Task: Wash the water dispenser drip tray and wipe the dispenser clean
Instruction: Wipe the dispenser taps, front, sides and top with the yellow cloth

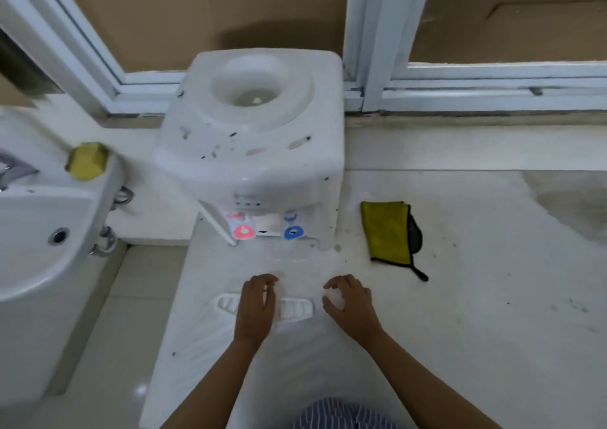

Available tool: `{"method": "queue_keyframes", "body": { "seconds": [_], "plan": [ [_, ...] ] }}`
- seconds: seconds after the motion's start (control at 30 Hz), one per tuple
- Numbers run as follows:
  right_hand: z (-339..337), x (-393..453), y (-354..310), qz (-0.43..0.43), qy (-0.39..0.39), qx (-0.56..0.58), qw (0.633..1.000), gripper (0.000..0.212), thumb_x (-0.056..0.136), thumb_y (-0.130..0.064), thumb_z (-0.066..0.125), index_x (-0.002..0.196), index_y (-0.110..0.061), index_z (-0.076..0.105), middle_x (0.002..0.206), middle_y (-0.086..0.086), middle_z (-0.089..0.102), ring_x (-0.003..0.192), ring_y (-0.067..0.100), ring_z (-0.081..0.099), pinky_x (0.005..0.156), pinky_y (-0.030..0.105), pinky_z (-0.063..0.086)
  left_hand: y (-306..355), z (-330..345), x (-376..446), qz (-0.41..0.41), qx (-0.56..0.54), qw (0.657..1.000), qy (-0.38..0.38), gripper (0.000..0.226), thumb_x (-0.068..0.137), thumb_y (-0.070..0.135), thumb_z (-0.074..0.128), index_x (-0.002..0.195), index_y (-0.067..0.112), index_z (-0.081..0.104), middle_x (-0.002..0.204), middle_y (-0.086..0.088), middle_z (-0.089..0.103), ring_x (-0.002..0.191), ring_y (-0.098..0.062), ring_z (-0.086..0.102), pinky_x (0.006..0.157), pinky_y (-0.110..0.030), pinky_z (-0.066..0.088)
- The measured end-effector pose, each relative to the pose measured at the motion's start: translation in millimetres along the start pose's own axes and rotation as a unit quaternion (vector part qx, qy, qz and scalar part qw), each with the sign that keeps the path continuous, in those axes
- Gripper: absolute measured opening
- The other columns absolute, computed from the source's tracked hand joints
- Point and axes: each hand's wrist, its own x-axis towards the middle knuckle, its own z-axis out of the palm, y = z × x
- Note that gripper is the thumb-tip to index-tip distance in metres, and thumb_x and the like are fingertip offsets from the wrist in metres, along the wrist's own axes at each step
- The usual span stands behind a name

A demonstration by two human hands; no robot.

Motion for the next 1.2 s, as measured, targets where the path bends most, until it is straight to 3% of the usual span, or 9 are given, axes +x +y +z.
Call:
{"method": "queue_keyframes", "body": {
  "seconds": [0.13, 0.2, 0.3, 0.43, 0.57, 0.8, 0.87, 1.03, 1.2],
  "plan": [
    [25, -7, -22, 0.001, -0.081, -0.019, 0.996, 0.069, 0.066, -0.068, 0.066, 0.125, -0.034, 0.051, 0.116, -0.015, 0.048, 0.107, 0.002, 0.046, 0.087, 0.029, 0.035, -43, -37, -11, -0.147, 0.06, 0.985, 0.065, 0.024, 0.093, 0.007, 0.055, 0.116, 0.003, 0.057, 0.11, -0.017, 0.054, 0.103, -0.033, 0.048, 0.092, -0.044, 0.041],
    [32, -7, -29, 0.013, -0.108, -0.039, 0.993, 0.084, 0.058, -0.072, 0.069, 0.13, -0.034, 0.047, 0.121, -0.012, 0.048, 0.111, 0.006, 0.046, 0.09, 0.031, 0.036, -54, -49, -9, -0.251, 0.074, 0.964, 0.045, 0.033, 0.094, 0.016, 0.056, 0.124, 0.002, 0.053, 0.12, -0.022, 0.047, 0.112, -0.039, 0.043, 0.095, -0.045, 0.038],
    [40, -5, -37, 0.029, -0.118, -0.068, 0.99, 0.077, 0.059, -0.064, 0.075, 0.125, -0.033, 0.051, 0.12, -0.009, 0.048, 0.113, 0.012, 0.047, 0.089, 0.032, 0.035, -73, -57, -6, -0.312, 0.106, 0.943, -0.039, 0.039, 0.096, 0.032, 0.053, 0.123, 0.003, 0.056, 0.123, -0.026, 0.048, 0.117, -0.04, 0.042, 0.101, -0.04, 0.03],
    [39, 0, -49, 0.081, -0.083, -0.06, 0.991, 0.055, 0.062, -0.049, 0.079, 0.112, -0.034, 0.061, 0.112, -0.003, 0.054, 0.105, 0.02, 0.055, 0.09, 0.036, 0.044, -86, -57, -2, -0.278, 0.107, 0.951, -0.075, 0.038, 0.094, 0.036, 0.056, 0.116, 0.006, 0.062, 0.116, -0.021, 0.057, 0.114, -0.036, 0.048, 0.097, -0.037, 0.032],
    [27, 3, -51, 0.102, -0.035, 0.123, 0.987, 0.054, 0.061, -0.029, 0.085, 0.109, -0.035, 0.061, 0.1, -0.004, 0.064, 0.094, 0.013, 0.063, 0.086, 0.038, 0.054, -78, -60, 7, -0.284, -0.057, 0.956, -0.049, 0.028, 0.092, 0.032, 0.061, 0.106, 0.009, 0.06, 0.104, -0.01, 0.064, 0.102, -0.03, 0.059, 0.089, -0.037, 0.043],
    [7, 26, -68, 0.14, -0.019, 0.196, 0.97, 0.062, 0.072, -0.022, 0.085, 0.127, -0.027, 0.055, 0.111, -0.007, 0.062, 0.099, 0.013, 0.064, 0.087, 0.03, 0.054, -57, -57, 46, -0.374, -0.371, 0.85, -0.022, 0.022, 0.089, 0.012, 0.068, 0.103, -0.002, 0.058, 0.103, -0.02, 0.064, 0.09, -0.027, 0.065, 0.073, -0.029, 0.058],
    [5, 35, -72, 0.203, -0.018, 0.266, 0.942, 0.051, 0.084, -0.025, 0.076, 0.129, -0.025, 0.053, 0.118, 0.004, 0.06, 0.104, 0.018, 0.062, 0.088, 0.029, 0.054, -58, -52, 61, -0.38, -0.421, 0.823, -0.03, 0.03, 0.088, 0.009, 0.068, 0.11, -0.009, 0.06, 0.11, -0.027, 0.064, 0.096, -0.031, 0.067, 0.073, -0.028, 0.06],
    [10, 59, -70, 0.341, 0.054, 0.51, 0.788, 0.043, 0.098, -0.004, 0.053, 0.138, -0.005, 0.04, 0.135, 0.027, 0.049, 0.105, 0.034, 0.06, 0.092, 0.041, 0.052, -56, -49, 89, -0.414, -0.487, 0.768, -0.024, 0.032, 0.086, 0.007, 0.069, 0.113, -0.009, 0.063, 0.111, -0.023, 0.066, 0.1, -0.028, 0.066, 0.096, -0.039, 0.053],
    [17, 77, -72, 0.367, 0.05, 0.537, 0.758, 0.039, 0.1, -0.008, 0.049, 0.138, 0.003, 0.046, 0.127, 0.017, 0.057, 0.106, 0.022, 0.058, 0.1, 0.034, 0.045, -55, -42, 103, -0.455, -0.511, 0.73, 0.005, 0.044, 0.081, 0.015, 0.076, 0.115, -0.009, 0.064, 0.098, -0.012, 0.067, 0.094, -0.02, 0.064, 0.102, -0.035, 0.049]
  ]
}}
